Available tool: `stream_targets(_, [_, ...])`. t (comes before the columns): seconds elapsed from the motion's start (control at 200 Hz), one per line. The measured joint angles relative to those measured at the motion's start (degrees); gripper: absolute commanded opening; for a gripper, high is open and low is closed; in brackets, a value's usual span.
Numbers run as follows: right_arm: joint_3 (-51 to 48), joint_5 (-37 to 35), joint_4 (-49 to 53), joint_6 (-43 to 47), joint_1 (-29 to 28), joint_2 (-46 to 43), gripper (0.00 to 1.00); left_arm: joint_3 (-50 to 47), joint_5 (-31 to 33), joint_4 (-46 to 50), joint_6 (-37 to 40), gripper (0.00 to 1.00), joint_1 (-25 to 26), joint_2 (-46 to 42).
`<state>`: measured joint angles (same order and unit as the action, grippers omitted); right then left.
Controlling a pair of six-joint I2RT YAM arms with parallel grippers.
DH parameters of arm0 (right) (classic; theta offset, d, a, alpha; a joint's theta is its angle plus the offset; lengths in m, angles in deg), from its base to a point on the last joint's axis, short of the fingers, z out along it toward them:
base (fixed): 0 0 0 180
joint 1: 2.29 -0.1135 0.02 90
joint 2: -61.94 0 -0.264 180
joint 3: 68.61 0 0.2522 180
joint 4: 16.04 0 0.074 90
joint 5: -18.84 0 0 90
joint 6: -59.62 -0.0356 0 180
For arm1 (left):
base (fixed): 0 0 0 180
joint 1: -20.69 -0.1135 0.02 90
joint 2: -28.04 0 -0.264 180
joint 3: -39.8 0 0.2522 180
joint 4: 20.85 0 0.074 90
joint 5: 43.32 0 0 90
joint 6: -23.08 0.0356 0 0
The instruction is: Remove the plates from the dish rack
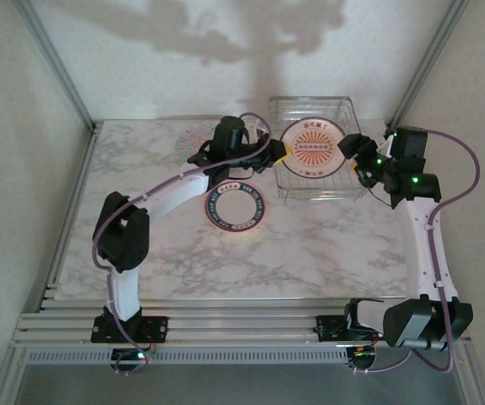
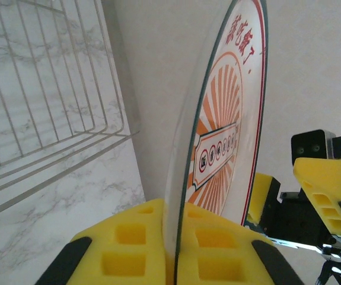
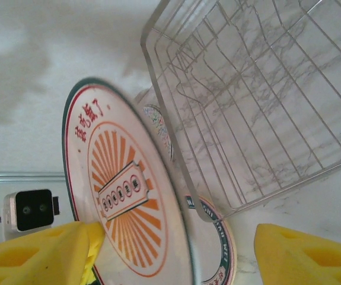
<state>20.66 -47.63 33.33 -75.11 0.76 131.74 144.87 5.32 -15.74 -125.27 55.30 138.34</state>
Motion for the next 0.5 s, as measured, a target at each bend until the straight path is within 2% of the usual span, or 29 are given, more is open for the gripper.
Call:
stream_targets(0.265, [0.28,-6.32,0.61,8.68,-4.61,-3.96,0.75,-13.84,0.76,-3.43,-0.2,0.0,-4.92,-12.02])
stream_targets(0.36, [-1.38,-9.18,-0.68,14.27,-8.61,-7.02,0.75,-20.28,1.42,-3.82,-0.15,0.0,-7.23,-17.4])
stream_targets(0.501, [-9.01,-12.96,-5.31,23.89,-15.78,-13.75,0.77,-30.47,2.93,-3.69,0.17,0.0,-10.99,-24.83])
